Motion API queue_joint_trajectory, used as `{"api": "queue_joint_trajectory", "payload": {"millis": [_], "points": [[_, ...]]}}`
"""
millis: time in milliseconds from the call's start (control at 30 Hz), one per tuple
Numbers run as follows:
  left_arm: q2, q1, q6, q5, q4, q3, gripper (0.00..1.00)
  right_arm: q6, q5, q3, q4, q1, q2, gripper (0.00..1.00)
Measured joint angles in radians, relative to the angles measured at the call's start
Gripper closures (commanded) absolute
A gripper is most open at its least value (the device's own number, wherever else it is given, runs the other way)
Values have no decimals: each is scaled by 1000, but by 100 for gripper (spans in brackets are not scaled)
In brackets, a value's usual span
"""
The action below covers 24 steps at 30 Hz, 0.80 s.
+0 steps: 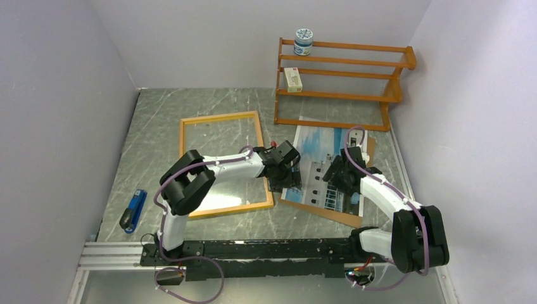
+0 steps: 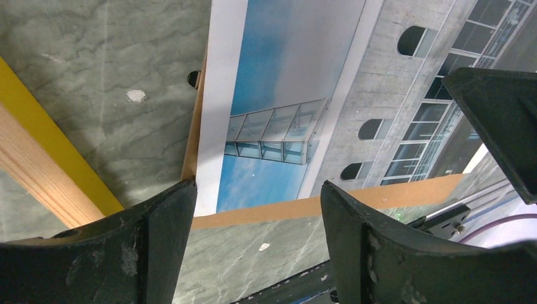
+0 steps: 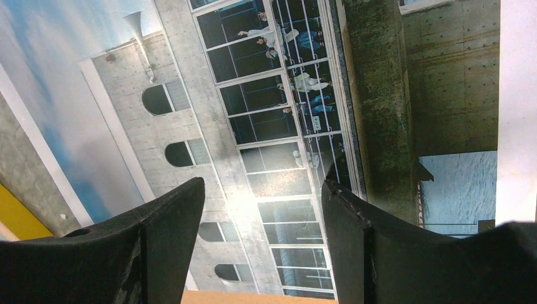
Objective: Put the photo into the frame
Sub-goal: Pick up the photo at the center of the board.
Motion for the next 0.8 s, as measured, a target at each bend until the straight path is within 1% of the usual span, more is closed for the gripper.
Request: {"api": "queue_joint_trajectory", "payload": {"millis": [200,333,467,600,800], "points": [[-1,-4,0,-22,-8,0,18,0,-6,0,7,-3,2,29],[-1,-8,0,-33,-26,9,18,0,-11,-2,20,-3,5,29],[-1,-11,0,-34,-30,10,22,0,-14,-3,32,-3,7,29],[-1,-11,-10,7,-19,7,26,0,-15,-3,40,-2,11,29],[-42,-8,-44,58,108,-96,30,0,-17,-3,49,-2,16,29]]}}
